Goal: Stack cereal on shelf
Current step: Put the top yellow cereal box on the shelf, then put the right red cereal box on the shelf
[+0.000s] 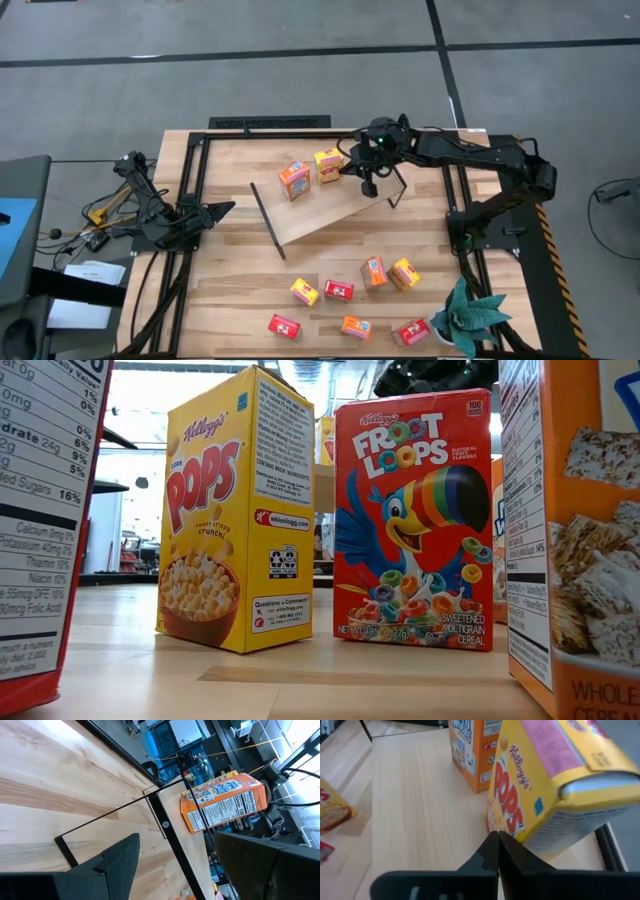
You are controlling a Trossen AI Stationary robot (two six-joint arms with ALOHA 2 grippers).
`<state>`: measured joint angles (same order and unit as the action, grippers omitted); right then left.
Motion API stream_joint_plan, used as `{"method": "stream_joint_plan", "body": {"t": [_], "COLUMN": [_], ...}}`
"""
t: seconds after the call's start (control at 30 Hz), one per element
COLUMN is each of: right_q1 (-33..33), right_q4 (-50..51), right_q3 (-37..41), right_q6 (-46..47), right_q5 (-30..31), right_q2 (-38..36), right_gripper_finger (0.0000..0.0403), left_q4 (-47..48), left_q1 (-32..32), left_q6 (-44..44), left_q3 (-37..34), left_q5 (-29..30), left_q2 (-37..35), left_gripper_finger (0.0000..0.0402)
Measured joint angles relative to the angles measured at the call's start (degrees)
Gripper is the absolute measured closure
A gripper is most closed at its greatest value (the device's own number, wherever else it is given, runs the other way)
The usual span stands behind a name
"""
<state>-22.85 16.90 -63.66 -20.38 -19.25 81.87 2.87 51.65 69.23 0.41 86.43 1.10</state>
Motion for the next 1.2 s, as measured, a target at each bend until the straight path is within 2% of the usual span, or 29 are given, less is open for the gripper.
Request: {"method": "stream_joint_plan", "body": {"t": [0.33, 0.6, 0.77, 0.87, 0.93, 1.2], "right_q1": [-2.14, -0.81, 4.48, 8.95, 11.7, 23.51], "right_q4": [0.07, 1.49, 1.21, 2.67, 4.9, 29.28], "right_q3": [0.0, -1.31, -2.08, -2.06, -2.03, -1.97], "right_q6": [-0.52, 2.74, 6.87, 6.64, 6.87, 15.2], "right_q5": [0.29, 0.03, 0.42, 4.35, 4.58, 4.47], "right_q2": [-0.14, -2.06, -5.54, -5.45, -5.45, -10.55], "right_gripper_finger": [0.0365, 0.0379, 0.0385, 0.0382, 0.0377, 0.0378], "left_q4": [0.39, 0.37, 0.35, 0.35, 0.26, -0.48], "left_q1": [-0.01, -0.01, 0.01, -0.01, 0.0, 0.0], "left_q6": [0.0, 0.0, 0.0, 0.06, 0.52, 0.9], "left_q3": [-0.01, 0.0, -0.01, -0.01, 0.0, -0.01], "left_q5": [1.35, 1.35, 1.29, 1.25, 0.82, -2.09], "left_q2": [0.0, 0.0, 0.0, 0.0, 0.0, 0.0], "left_gripper_finger": [0.0152, 0.0152, 0.0152, 0.0152, 0.0152, 0.0152]}}
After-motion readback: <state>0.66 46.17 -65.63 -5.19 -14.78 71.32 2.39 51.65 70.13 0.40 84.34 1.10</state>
